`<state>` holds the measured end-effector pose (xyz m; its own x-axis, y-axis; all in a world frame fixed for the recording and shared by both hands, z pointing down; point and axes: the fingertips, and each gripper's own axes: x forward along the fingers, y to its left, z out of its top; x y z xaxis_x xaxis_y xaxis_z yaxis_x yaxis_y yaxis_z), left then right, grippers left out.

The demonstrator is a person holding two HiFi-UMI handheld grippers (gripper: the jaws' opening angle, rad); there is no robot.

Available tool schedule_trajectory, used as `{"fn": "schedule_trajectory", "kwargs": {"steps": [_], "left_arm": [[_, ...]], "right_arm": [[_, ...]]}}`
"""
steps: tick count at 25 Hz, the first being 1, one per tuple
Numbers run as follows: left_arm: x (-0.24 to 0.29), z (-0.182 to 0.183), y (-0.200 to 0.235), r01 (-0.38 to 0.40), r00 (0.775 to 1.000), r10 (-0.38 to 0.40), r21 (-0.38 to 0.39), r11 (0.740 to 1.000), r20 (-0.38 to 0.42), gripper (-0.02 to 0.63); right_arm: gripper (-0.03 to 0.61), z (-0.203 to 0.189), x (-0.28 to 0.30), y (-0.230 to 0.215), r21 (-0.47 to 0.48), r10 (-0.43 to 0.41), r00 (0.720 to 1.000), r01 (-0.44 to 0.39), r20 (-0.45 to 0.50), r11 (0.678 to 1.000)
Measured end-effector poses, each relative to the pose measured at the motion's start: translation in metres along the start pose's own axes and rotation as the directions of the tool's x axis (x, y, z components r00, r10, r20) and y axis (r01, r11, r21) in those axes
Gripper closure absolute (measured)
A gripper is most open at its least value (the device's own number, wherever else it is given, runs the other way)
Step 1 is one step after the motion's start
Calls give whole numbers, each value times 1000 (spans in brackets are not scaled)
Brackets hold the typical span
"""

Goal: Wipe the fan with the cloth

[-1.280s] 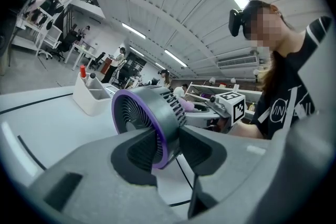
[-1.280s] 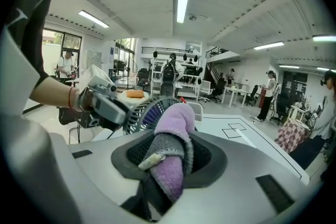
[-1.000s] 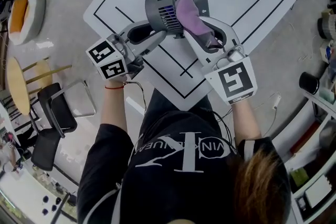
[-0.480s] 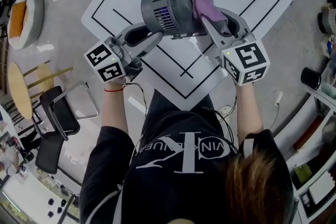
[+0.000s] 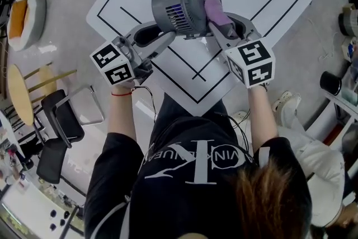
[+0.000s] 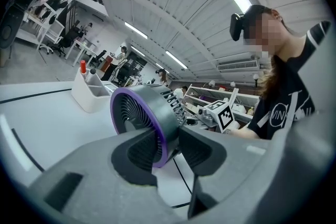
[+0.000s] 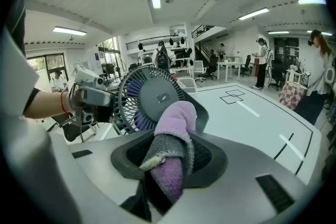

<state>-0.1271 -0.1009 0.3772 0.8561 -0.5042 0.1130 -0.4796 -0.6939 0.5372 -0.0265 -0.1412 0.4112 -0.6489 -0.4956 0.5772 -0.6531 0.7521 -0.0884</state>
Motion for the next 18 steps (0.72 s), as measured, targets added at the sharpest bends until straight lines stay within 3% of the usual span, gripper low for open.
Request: {"fn": "schedule_trajectory", "kwargs": {"steps": [10,18], "left_arm": [[23,3,-12,22,998,-21,29,999,-64,497],[39,6,-17,12,992,-6,51,999,-125,500]], "right_arm": [[445,18,-33,18,68,58,996,-63,73,996],[445,41,-52,17,68,45,990,-54,131,996]]}}
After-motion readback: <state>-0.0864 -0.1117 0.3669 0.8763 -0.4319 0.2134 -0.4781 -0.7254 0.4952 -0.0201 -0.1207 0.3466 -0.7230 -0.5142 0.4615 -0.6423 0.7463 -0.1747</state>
